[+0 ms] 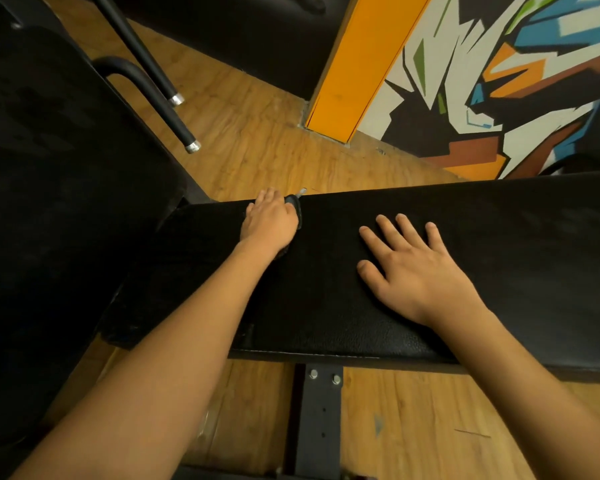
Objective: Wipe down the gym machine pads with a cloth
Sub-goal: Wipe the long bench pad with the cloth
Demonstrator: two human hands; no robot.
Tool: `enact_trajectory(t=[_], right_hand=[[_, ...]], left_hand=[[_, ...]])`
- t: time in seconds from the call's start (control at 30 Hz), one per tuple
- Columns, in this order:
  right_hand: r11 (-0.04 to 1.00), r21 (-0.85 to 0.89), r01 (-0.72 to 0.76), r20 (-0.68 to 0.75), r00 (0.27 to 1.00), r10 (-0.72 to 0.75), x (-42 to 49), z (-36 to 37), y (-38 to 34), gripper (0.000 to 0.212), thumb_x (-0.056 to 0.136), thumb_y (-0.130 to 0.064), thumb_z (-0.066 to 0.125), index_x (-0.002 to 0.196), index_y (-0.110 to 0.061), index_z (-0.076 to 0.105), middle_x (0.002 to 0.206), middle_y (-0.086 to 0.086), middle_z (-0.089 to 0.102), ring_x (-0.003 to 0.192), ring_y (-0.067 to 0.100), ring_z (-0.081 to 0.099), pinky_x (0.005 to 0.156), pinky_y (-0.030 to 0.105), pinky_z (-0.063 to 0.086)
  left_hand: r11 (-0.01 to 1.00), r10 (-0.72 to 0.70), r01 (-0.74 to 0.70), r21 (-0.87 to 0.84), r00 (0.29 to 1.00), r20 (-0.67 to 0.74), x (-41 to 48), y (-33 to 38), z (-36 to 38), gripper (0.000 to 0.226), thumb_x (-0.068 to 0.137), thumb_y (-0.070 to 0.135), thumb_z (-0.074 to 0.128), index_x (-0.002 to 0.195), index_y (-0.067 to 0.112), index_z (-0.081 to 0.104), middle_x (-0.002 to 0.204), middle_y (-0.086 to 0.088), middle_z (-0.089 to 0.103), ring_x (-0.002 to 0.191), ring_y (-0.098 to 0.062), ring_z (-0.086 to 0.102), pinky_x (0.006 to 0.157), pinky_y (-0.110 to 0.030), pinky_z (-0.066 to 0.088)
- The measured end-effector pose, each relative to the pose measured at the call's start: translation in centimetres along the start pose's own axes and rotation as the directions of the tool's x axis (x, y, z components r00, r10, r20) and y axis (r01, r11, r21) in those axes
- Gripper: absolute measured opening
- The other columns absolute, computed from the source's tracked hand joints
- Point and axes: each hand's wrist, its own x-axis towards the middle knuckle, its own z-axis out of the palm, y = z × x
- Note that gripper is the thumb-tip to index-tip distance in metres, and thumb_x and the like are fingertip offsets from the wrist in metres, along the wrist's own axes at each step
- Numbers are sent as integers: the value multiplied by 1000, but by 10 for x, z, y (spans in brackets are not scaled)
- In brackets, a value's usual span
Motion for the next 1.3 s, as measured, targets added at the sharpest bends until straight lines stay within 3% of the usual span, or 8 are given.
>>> enact_trajectory(t=[0.17, 0.33, 0.67, 1.0, 1.2, 1.3], right_hand=[[1000, -15, 10, 23, 1000, -10, 0, 0, 0, 68, 104, -60, 6, 164, -30, 1, 172, 4, -3, 158, 28, -10, 126, 57, -4], [1000, -11, 20, 24, 1000, -19, 0, 0, 1, 80, 92, -65, -4, 164, -31, 0, 172, 4, -3, 158, 28, -10, 126, 57, -4], [999, -16, 27, 24, 999, -27, 2, 2, 2, 81, 93, -69, -4, 164, -31, 1, 172, 4, -3, 158, 28, -9, 125, 58, -3], [1000, -24, 7, 33, 999, -6, 2, 1, -1, 75, 98, -68, 4, 164, -32, -2, 172, 4, -5, 158, 29, -10, 125, 58, -5], [1000, -20, 15, 34, 999, -15, 1, 1, -1, 77, 96, -68, 1, 164, -31, -3, 172, 5, -6, 157, 30, -12, 125, 59, -5], [999, -26, 19, 20, 1000, -19, 1, 4, -1, 79, 92, -69, -10, 163, -34, -5, 172, 5, -6, 157, 30, -12, 125, 59, -5]], left_hand=[[1000, 12, -12, -4, 1000, 15, -41, -6, -1, 57, 109, 32, 21, 163, 13, 15, 171, -4, 7, 157, -20, 6, 127, -44, 12], [999, -20, 19, -39, 1000, -11, -106, -15, 7, 57, 110, 36, 24, 163, 19, 12, 171, 2, 4, 156, -14, 1, 128, -40, 9], [1000, 0, 0, -19, 1000, -5, -38, 1, -1, 55, 109, 28, 22, 162, 13, 17, 171, -4, 10, 157, -20, 6, 127, -43, 8], [1000, -31, 31, -3, 997, -72, -188, -5, 14, 54, 110, 37, 21, 161, 27, 8, 169, 12, -1, 152, -2, -7, 121, -27, 0], [999, -35, 34, -15, 998, -54, -160, 1, 11, 53, 111, 33, 25, 161, 26, 12, 169, 11, 0, 154, -6, -3, 123, -30, 1], [1000, 3, -3, -23, 1000, -10, -116, 7, 7, 52, 111, 30, 25, 162, 22, 15, 170, 6, 4, 156, -12, 1, 126, -36, 5]])
